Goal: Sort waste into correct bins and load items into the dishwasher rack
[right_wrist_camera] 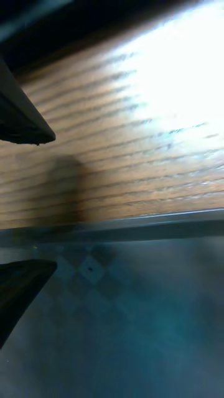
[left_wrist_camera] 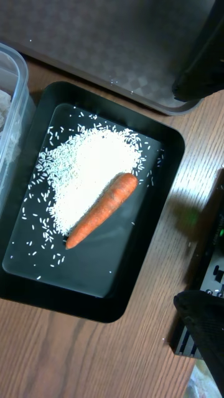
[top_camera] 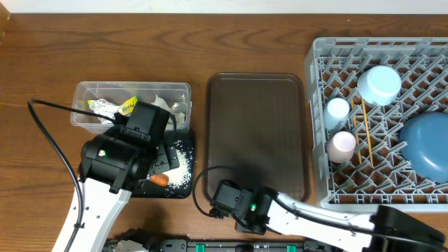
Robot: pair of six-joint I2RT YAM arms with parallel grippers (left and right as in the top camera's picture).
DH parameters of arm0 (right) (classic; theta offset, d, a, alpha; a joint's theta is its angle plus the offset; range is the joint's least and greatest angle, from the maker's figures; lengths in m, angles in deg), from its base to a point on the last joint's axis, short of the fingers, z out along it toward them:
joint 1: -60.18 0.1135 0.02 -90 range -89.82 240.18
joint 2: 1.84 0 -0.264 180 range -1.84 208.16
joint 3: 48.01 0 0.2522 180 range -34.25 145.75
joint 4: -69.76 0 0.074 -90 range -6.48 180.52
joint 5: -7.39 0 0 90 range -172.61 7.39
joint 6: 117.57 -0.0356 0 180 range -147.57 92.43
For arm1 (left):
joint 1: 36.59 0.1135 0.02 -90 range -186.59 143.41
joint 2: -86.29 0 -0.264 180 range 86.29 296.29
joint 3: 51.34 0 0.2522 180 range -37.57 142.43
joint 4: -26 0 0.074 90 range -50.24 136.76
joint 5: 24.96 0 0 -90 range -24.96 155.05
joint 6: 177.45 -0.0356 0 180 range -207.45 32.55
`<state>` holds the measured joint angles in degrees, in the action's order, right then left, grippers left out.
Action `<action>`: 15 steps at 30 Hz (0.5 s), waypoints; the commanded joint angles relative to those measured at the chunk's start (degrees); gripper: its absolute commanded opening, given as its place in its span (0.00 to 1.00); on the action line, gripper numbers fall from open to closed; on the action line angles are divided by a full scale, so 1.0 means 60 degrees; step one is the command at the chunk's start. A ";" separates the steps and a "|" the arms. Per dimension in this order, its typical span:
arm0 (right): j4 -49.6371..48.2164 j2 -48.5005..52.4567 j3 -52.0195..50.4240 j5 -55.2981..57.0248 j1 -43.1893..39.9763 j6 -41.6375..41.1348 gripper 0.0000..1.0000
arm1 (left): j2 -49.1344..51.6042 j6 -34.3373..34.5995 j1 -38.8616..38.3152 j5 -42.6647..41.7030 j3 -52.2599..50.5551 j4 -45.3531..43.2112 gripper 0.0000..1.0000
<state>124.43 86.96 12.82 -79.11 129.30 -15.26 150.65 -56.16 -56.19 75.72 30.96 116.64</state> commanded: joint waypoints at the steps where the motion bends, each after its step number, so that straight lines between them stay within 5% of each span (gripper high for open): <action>1: 0.0044 -0.0765 0.0022 -0.0244 -0.0051 0.0022 0.60 | -0.0004 -0.0029 0.0047 0.0047 -0.0015 0.0040 1.00; 10: 0.0058 -0.2747 0.0022 -0.0237 -0.1147 -0.0747 0.65 | 0.0000 -0.0029 0.0047 0.0047 -0.0015 0.0036 1.00; 11: 0.0011 -0.2911 0.0022 -0.0237 -0.1351 -0.0907 0.73 | 0.0000 -0.0029 0.0047 0.0047 -0.0015 0.0036 1.00; 12: -0.0029 -0.3060 0.0022 -0.0229 -0.1559 -0.1024 0.93 | -0.0004 -0.0029 0.0047 0.0047 -0.0015 0.0036 1.00; 15: -0.0058 -0.3446 0.0022 -0.0189 -0.2240 -0.1162 0.99 | 0.0000 -0.0029 0.0047 0.0047 -0.0015 0.0036 1.00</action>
<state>124.17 68.22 12.82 -80.46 118.77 -19.45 150.65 -56.16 -56.19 75.72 30.96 116.64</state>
